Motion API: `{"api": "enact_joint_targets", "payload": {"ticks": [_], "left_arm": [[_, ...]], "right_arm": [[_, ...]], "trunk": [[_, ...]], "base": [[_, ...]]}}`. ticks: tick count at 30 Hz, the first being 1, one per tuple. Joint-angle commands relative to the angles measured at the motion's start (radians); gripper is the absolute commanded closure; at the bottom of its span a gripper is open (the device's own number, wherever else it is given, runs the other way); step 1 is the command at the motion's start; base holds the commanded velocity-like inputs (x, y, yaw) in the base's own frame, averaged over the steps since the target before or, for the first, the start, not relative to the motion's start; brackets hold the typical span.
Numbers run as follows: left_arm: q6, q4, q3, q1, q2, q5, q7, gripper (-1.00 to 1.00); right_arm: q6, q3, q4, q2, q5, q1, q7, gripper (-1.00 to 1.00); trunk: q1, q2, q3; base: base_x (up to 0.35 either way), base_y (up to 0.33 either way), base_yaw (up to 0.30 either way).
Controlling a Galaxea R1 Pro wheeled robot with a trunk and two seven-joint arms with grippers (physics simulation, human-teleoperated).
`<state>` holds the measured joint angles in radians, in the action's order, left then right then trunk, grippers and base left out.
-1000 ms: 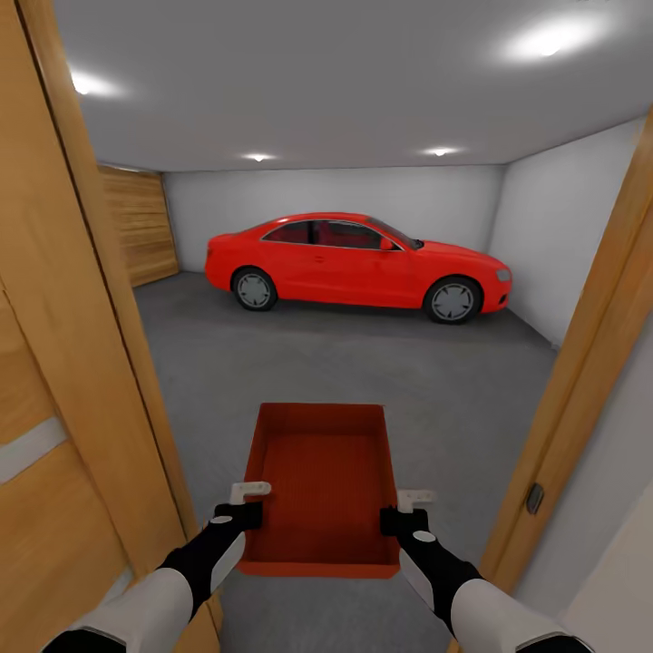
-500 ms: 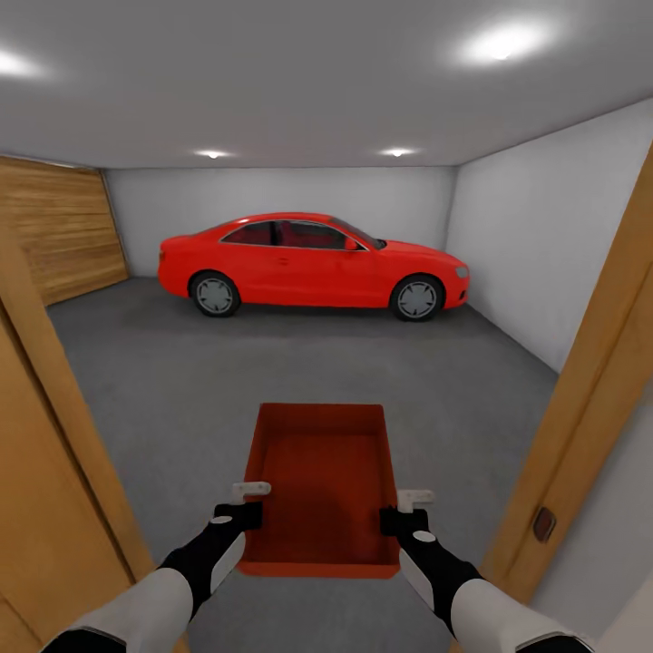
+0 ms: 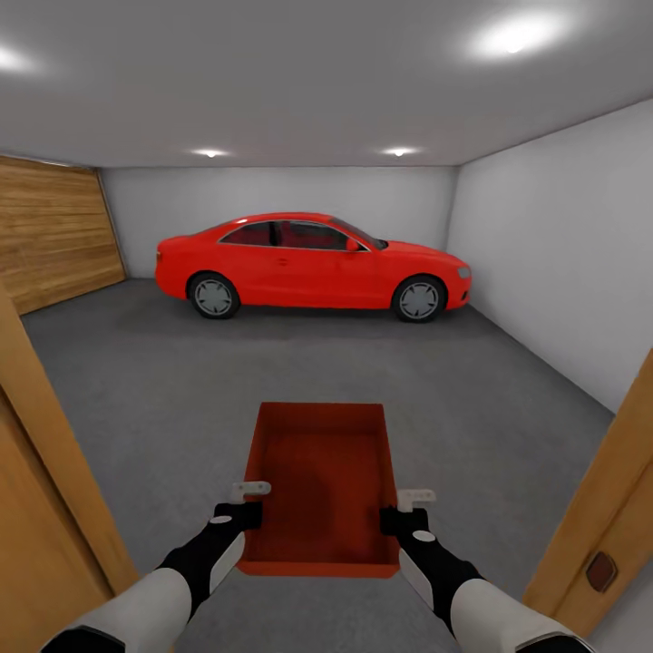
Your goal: Move the two storage containers from the living room to the garage. In the garage, place one container on the floor and stack the other container on top of it (either order is fine).
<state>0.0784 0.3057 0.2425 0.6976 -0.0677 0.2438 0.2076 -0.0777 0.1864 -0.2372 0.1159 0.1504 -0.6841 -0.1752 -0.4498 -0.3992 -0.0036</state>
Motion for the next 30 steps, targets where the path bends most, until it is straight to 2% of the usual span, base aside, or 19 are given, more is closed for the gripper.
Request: {"api": "enact_joint_targets", "payload": {"ticks": [1, 5, 12, 21, 30], "left_arm": [[0.005, 0.008, 0.003, 0.000, -0.005, 0.003, 0.009, 1.00], [0.005, 0.005, 0.017, 0.000, -0.002, 0.018, 0.009, 1.00], [0.004, 0.004, 0.016, 0.000, -0.003, 0.017, 0.009, 1.00], [0.004, 0.006, 0.017, 0.000, -0.003, 0.018, 0.009, 1.00], [0.004, 0.006, 0.032, 0.000, 0.001, 0.035, 0.009, 1.00]], "right_arm": [[-0.007, 0.003, 0.004, 0.000, 0.016, 0.000, 0.001, 1.00], [-0.008, 0.002, 0.004, 0.000, 0.016, 0.000, 0.000, 1.00], [-0.007, 0.009, 0.003, -0.001, 0.020, 0.000, -0.001, 1.00], [-0.006, 0.008, 0.003, -0.001, 0.019, 0.000, -0.001, 1.00], [-0.005, 0.007, 0.003, 0.001, 0.018, 0.000, -0.008, 1.00]], "trunk": [[0.000, -0.001, 0.000], [0.000, -0.001, 0.000], [0.000, -0.001, 0.000], [0.000, -0.001, 0.000], [0.000, -0.001, 0.000]], "base": [[0.000, 0.000, 0.000], [0.000, 0.000, 0.000], [0.016, 0.000, 0.000], [0.139, 0.000, -0.004], [0.008, 0.000, -0.168]]}}
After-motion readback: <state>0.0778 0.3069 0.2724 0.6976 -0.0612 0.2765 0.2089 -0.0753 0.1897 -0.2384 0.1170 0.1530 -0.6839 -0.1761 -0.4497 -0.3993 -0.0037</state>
